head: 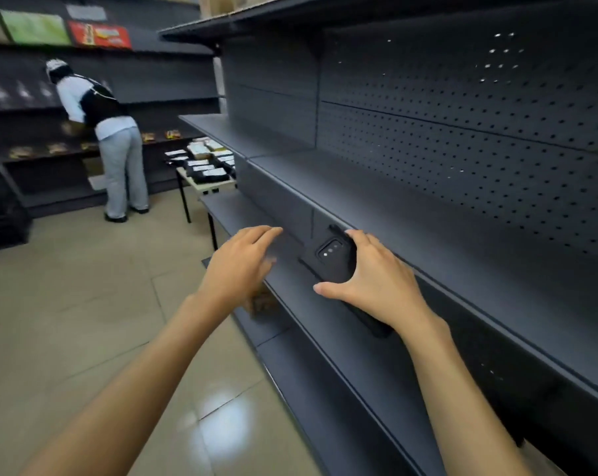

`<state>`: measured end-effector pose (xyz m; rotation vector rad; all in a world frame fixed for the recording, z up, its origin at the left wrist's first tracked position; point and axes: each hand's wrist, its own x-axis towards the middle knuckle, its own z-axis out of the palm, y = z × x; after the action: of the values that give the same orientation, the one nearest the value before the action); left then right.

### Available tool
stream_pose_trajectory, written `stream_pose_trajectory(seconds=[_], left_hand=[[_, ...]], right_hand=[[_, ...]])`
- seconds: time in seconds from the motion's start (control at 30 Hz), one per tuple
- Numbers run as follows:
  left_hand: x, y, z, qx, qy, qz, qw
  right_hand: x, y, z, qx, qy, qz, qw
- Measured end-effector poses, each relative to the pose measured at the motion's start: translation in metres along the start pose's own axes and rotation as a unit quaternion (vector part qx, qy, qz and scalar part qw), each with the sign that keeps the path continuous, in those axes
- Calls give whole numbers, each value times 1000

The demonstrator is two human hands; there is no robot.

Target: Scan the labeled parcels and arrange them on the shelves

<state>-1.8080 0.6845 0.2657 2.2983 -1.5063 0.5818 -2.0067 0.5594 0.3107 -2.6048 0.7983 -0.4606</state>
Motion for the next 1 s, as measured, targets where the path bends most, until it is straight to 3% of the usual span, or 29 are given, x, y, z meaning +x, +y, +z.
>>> stream_pose_trajectory(seconds=[0.3,0.53,0.77,1.0], left_hand=[[-50,-235,21,61,-97,-142,983],[-41,-348,70,27,-149,-221,964],[-2,-466,143,4,-177,-256,950],[95,-620,196,13,-195,-283,939]], right_hand=[[140,-138,160,66,-115,-55,990],[220,-179,262,68,-168,-46,982],[342,-201,358,82,-213,-32,973],[530,-241,429,66,-226,-46,971]])
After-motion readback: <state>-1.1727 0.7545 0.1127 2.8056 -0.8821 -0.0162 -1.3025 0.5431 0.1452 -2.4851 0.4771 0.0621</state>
